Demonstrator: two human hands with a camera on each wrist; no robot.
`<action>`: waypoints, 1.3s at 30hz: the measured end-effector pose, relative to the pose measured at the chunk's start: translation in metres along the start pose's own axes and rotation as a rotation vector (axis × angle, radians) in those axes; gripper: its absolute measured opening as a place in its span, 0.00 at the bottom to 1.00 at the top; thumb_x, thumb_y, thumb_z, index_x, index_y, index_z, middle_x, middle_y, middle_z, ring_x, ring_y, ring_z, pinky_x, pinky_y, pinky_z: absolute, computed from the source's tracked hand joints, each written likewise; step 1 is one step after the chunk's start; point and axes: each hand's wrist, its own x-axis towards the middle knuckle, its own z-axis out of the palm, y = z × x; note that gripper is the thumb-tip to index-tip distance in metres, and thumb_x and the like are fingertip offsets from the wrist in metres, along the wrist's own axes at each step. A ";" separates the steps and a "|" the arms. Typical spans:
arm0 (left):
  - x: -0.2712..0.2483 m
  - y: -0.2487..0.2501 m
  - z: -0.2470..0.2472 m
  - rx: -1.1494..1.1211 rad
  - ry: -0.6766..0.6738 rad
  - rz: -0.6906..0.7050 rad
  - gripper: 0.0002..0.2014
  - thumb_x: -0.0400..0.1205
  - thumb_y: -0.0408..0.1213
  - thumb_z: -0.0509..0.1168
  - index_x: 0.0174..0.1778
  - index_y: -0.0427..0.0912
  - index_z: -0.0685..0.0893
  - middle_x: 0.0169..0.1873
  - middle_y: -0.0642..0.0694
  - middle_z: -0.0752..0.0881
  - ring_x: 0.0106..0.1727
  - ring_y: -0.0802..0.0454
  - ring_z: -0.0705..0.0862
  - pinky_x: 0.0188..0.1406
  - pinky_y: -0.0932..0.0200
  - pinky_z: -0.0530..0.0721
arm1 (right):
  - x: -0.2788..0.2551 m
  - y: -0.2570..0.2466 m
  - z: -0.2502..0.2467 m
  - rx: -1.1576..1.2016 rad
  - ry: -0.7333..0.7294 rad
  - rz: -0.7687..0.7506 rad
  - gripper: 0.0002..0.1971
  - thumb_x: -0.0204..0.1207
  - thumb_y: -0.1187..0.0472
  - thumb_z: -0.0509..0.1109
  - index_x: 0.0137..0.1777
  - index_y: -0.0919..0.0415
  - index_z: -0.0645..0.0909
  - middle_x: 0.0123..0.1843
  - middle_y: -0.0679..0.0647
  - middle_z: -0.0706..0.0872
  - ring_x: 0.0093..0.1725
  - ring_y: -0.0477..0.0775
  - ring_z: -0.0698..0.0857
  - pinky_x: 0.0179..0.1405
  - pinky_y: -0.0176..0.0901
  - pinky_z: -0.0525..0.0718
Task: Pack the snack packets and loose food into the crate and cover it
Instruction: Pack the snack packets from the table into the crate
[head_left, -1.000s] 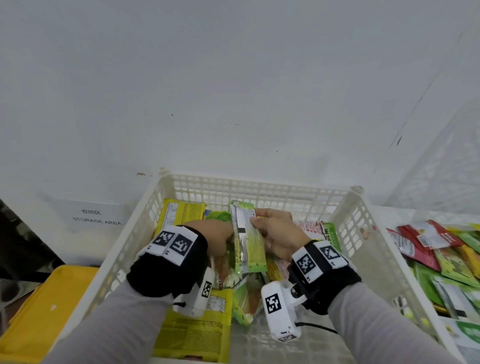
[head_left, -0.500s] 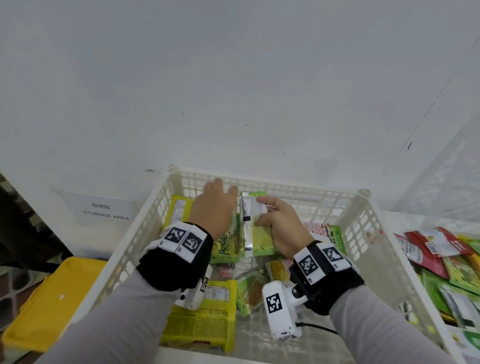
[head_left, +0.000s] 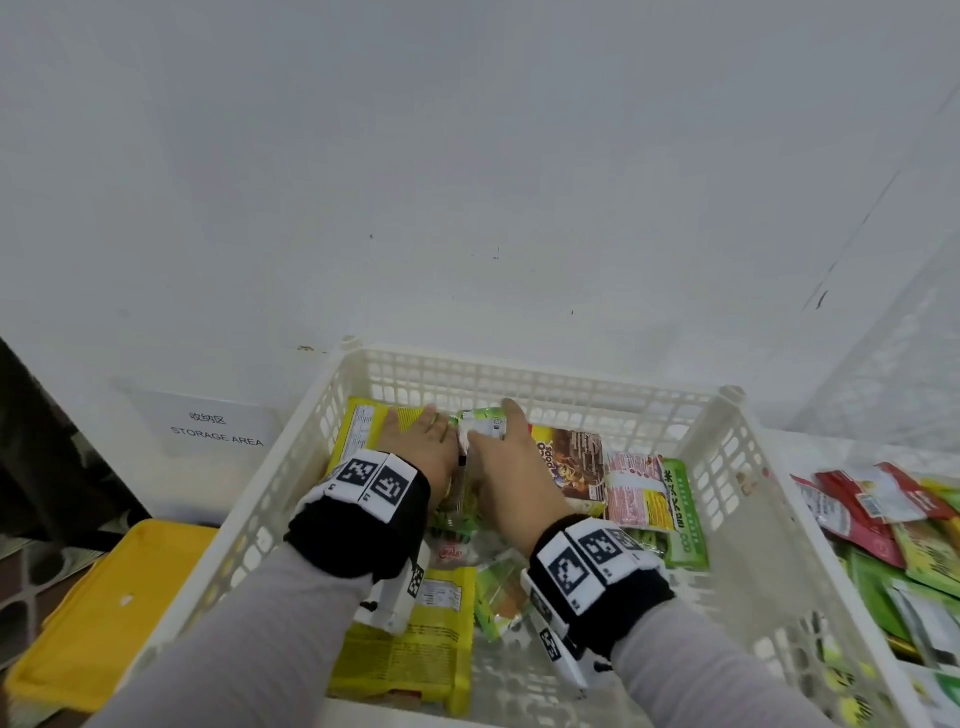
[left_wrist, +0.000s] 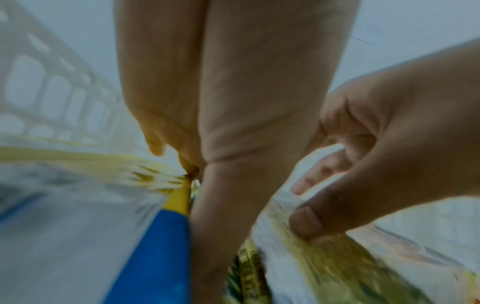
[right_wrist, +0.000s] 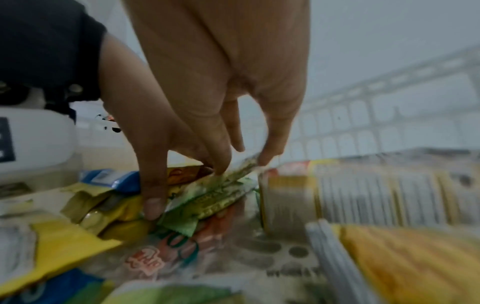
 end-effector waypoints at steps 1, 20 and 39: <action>0.000 -0.001 0.000 0.004 -0.004 0.006 0.36 0.83 0.36 0.56 0.82 0.39 0.42 0.83 0.43 0.41 0.83 0.46 0.38 0.79 0.34 0.43 | 0.000 -0.001 -0.001 -0.092 0.034 0.002 0.15 0.70 0.71 0.69 0.57 0.60 0.81 0.82 0.64 0.55 0.75 0.63 0.66 0.68 0.51 0.73; -0.038 0.027 -0.037 -0.055 0.390 0.169 0.14 0.76 0.26 0.58 0.58 0.38 0.74 0.55 0.40 0.80 0.57 0.41 0.79 0.52 0.47 0.77 | -0.016 0.064 -0.078 0.488 -0.160 0.130 0.09 0.73 0.68 0.73 0.48 0.54 0.85 0.45 0.49 0.87 0.42 0.47 0.84 0.38 0.35 0.82; -0.034 0.059 -0.017 -0.466 -0.316 0.353 0.21 0.77 0.28 0.69 0.64 0.44 0.73 0.34 0.44 0.77 0.27 0.51 0.72 0.21 0.63 0.67 | -0.057 0.103 -0.069 0.244 -0.639 0.469 0.15 0.67 0.53 0.79 0.27 0.57 0.78 0.19 0.45 0.81 0.22 0.44 0.79 0.26 0.32 0.77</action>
